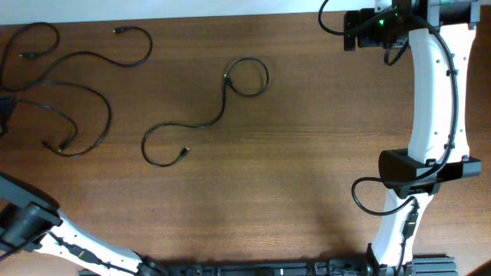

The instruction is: Untangle cables

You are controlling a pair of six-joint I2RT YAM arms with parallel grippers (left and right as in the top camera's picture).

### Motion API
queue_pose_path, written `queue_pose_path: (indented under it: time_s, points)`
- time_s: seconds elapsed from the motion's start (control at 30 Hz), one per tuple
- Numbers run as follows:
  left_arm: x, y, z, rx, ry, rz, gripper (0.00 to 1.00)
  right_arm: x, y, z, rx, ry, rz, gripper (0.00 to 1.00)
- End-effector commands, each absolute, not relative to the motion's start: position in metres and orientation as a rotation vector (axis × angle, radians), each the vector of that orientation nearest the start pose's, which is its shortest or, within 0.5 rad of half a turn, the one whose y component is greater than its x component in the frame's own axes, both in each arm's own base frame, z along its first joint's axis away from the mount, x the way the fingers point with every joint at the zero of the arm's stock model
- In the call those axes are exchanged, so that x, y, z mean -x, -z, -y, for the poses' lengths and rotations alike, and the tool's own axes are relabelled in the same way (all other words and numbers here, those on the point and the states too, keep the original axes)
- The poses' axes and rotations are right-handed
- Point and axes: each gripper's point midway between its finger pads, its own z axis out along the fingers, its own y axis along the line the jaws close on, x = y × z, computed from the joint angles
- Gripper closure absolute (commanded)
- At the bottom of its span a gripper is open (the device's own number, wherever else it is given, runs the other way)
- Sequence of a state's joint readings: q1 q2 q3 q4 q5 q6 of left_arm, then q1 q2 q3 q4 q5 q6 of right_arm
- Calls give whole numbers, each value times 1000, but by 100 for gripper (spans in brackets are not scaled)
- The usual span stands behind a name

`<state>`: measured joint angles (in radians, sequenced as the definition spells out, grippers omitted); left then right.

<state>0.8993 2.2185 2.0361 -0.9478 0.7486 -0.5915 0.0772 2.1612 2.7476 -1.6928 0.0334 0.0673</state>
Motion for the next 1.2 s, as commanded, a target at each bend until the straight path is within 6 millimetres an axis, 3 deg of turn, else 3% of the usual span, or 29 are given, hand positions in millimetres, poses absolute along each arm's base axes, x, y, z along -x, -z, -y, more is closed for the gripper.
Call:
queue_pose_path:
  time_s: [0.0,0.07,0.1,0.17,0.2,0.27,0.3,0.33,0.5,0.67,0.77,0.9,1.07,1.1,1.17]
  points:
    - [-386,-113,-358,1690,630,-2015,81,-447,-295,-29,14,0,-2688,2]
    - [-383,-103,-360,1665,590,-2064,78,-447,-295,-29,14,0,-2688,2]
    - [-383,-100,-361,1656,584,-2076,71,-447,-295,-29,14,0,-2688,3]
    - [-381,-98,-362,1666,567,-2080,45,-447,-295,-29,14,0,-2688,2]
    - [-381,-97,-362,1667,565,-2080,39,-447,-295,-29,14,0,-2688,3]
    - [-381,-97,-362,1667,564,-2082,41,-447,-295,-29,14,0,-2688,3]
    - [-381,-97,-362,1630,553,-2107,51,-447,-295,-29,14,0,-2688,2]
    - [-381,-97,-361,1582,540,-2137,55,-447,-295,-29,14,0,-2688,3]
    - [-381,-97,-361,1459,505,-2205,43,-447,-295,-29,14,0,-2688,2]
    - [-391,-102,-351,1386,574,-2210,51,-447,-295,-29,14,0,-2688,2]
    - [-405,-111,-337,1195,644,-2239,39,-447,-295,-29,14,0,-2688,2]
    - [-418,-109,-321,1156,638,-2280,23,-447,-295,-29,14,0,-2688,2]
    - [-409,-86,-322,1222,383,-2420,33,-447,-295,-29,14,0,-2688,2]
    - [-405,-80,-322,1236,330,-2449,40,-447,-295,-29,14,0,-2688,3]
    - [-401,-69,-323,1255,274,-2476,44,-447,-295,-29,14,0,-2688,2]
